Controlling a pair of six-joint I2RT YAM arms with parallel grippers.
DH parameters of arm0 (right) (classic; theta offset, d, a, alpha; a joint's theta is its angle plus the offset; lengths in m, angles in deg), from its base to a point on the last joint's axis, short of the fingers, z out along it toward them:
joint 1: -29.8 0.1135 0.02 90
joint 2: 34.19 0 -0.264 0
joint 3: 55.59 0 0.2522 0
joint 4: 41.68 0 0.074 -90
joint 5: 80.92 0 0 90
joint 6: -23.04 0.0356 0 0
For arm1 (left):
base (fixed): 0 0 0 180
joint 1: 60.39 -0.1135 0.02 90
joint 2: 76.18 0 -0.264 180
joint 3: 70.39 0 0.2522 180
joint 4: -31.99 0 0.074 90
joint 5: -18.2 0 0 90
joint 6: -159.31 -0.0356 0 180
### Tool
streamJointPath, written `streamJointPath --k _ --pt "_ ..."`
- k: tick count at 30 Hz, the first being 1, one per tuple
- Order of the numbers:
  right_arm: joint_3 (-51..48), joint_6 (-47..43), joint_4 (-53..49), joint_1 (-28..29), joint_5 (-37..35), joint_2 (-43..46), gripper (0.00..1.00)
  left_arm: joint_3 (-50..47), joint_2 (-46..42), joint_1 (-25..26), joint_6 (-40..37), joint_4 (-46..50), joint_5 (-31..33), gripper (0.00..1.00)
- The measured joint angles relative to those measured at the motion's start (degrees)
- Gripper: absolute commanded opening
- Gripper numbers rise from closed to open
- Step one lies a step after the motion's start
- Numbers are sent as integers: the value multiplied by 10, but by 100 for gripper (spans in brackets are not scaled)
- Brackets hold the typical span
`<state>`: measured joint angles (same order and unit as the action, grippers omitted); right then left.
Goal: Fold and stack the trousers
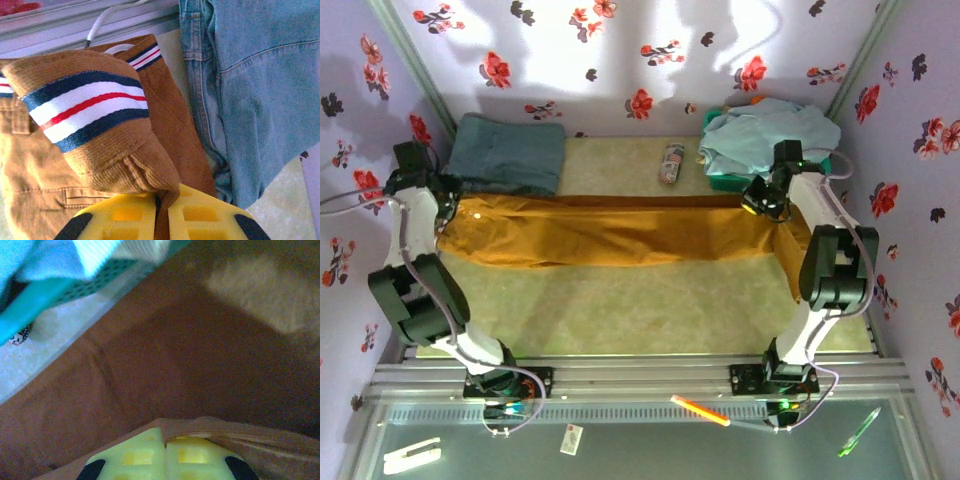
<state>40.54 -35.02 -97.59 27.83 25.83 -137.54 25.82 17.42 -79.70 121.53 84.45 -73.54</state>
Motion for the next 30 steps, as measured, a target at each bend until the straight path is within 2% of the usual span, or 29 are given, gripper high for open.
streamJointPath --k 10,12,14,16,18,20,21,26,30 --pt "131 -24 -31 2 0 -111 0 62 76 15 -10 12 20 0" --pt "163 -27 -42 3 0 -146 11 64 95 16 -10 13 22 2" --pt "185 -32 -50 3 -4 -170 23 73 118 18 -11 16 26 20" --pt "193 -36 -60 2 -18 -177 28 85 143 18 -16 17 40 29" --pt "196 -43 -70 1 -37 -176 39 94 161 17 -20 16 56 62" --pt "196 -45 -76 2 -49 -174 40 102 167 16 -25 17 67 94" --pt "193 -45 -75 2 -52 -170 41 110 167 15 -27 21 71 100" --pt "106 -30 -38 25 -66 -78 44 141 153 14 -29 21 71 100" --pt "40 -11 3 100 -66 9 43 65 73 24 -27 -3 61 97"
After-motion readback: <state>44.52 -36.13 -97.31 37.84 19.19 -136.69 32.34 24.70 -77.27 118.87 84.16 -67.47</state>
